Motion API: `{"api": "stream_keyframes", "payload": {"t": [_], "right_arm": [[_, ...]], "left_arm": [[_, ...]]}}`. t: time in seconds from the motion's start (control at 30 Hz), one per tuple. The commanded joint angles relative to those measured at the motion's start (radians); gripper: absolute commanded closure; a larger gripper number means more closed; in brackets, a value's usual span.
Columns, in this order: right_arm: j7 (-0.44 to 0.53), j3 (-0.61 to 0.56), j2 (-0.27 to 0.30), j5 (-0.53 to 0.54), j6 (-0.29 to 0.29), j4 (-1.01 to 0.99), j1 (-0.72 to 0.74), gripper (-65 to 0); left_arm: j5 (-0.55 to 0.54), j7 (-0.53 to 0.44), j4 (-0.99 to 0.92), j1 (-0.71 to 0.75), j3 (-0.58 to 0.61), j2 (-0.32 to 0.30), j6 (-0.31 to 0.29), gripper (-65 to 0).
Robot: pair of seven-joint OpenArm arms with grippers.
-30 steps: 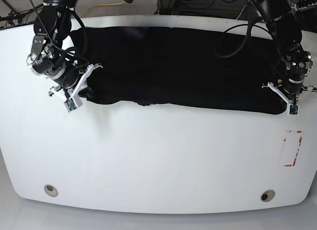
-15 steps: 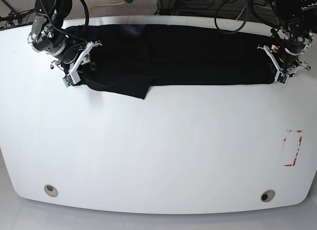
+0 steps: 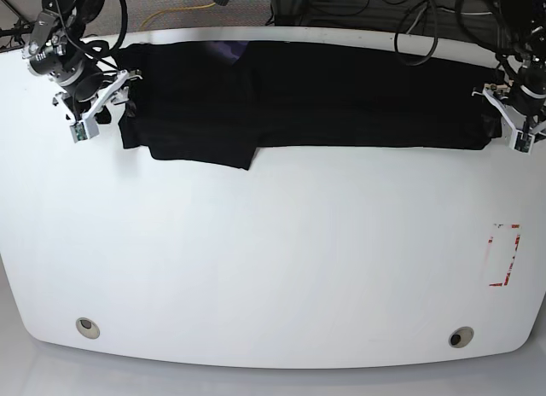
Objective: Fold the T-shirt properly
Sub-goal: 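Fold the shirt's hem half over onto the collar half with both grippers, then grasp the folded edge with both grippers and pull it taut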
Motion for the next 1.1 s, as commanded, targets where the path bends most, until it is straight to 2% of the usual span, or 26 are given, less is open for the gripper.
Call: {"api": "stream_keyframes", "payload": {"t": [0.0, 0.13, 0.27, 0.33, 0.53, 0.73, 0.93, 1.07], "right_arm": [[0.023, 0.007, 0.012, 0.084, 0.004, 0.041, -0.003, -38.5], [0.023, 0.007, 0.012, 0.21, 0.003, 0.044, 0.0, -38.5], [0.023, 0.007, 0.004, 0.287, -0.003, 0.044, 0.017, -38.5], [0.023, 0.007, 0.006, 0.284, -0.003, 0.042, 0.017, -38.5], [0.023, 0.007, 0.035, 0.284, -0.003, 0.042, 0.02, -38.5], [0.023, 0.007, 0.036, 0.284, -0.003, 0.042, 0.022, -38.5], [0.023, 0.002, 0.026, 0.284, -0.003, 0.041, 0.027, -38.5], [0.023, 0.002, 0.009, 0.284, -0.003, 0.039, 0.027, -38.5]], "left_arm": [[-0.086, 0.038, 0.082, -0.004, -0.019, -0.03, 0.007, -42.1], [-0.175, 0.137, 0.155, -0.007, -0.042, -0.028, 0.007, -42.1], [-0.181, 0.152, 0.154, -0.021, -0.044, -0.03, 0.007, -42.1], [-0.18, 0.152, 0.154, -0.007, -0.047, -0.034, 0.007, -42.1], [-0.174, 0.152, 0.143, 0.025, -0.078, -0.103, 0.007, -42.1], [-0.174, 0.152, 0.139, 0.011, -0.107, -0.1, 0.007, -42.5], [-0.166, 0.157, 0.083, -0.107, 0.016, -0.097, 0.009, -42.8], [-0.166, 0.157, -0.055, -0.198, 0.09, -0.103, 0.087, -42.8]]}}
